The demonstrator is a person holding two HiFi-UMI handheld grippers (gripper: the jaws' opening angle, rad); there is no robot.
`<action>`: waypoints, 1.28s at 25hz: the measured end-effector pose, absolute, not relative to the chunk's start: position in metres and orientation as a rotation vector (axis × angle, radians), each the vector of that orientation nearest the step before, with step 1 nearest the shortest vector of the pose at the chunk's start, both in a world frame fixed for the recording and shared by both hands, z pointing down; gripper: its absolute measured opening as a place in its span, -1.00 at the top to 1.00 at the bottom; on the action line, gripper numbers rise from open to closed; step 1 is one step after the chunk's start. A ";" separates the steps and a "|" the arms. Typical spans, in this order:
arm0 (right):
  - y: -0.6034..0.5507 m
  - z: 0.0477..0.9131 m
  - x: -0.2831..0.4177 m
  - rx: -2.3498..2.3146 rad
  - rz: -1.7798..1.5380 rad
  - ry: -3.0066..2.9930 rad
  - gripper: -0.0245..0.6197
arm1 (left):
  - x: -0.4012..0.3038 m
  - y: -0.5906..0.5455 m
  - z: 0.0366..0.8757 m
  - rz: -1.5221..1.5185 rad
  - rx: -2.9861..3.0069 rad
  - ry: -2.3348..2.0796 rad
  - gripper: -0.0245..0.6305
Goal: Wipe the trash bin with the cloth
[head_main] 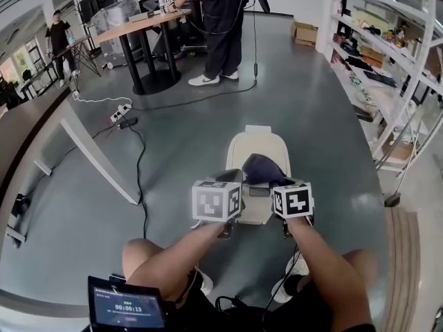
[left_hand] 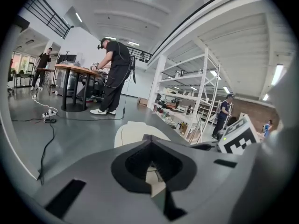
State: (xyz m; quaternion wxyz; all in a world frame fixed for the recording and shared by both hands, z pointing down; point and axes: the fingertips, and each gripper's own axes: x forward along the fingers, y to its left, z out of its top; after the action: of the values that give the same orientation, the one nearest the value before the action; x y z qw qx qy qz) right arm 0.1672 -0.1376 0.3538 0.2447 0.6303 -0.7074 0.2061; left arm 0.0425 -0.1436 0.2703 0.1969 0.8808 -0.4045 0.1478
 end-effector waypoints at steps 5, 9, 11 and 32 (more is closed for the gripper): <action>-0.133 0.360 0.194 1.767 0.574 -1.908 0.72 | 0.050 -0.138 0.278 0.405 2.458 -1.132 0.93; -0.132 0.355 0.204 1.788 0.574 -1.876 0.72 | 0.038 -0.133 0.278 0.356 2.405 -1.132 0.93; -0.132 0.352 0.209 1.807 0.580 -1.874 0.72 | 0.035 -0.135 0.279 0.364 2.400 -1.141 0.93; -0.128 0.347 0.045 1.616 0.645 -2.199 0.72 | -0.015 -0.136 0.290 0.414 2.469 -1.299 0.93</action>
State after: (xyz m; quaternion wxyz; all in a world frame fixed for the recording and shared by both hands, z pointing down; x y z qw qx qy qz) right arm 0.0450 -0.1277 0.3472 0.1679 0.5682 -0.7730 0.2267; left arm -0.0154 -0.1363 0.2904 0.1602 0.8641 -0.4546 0.1449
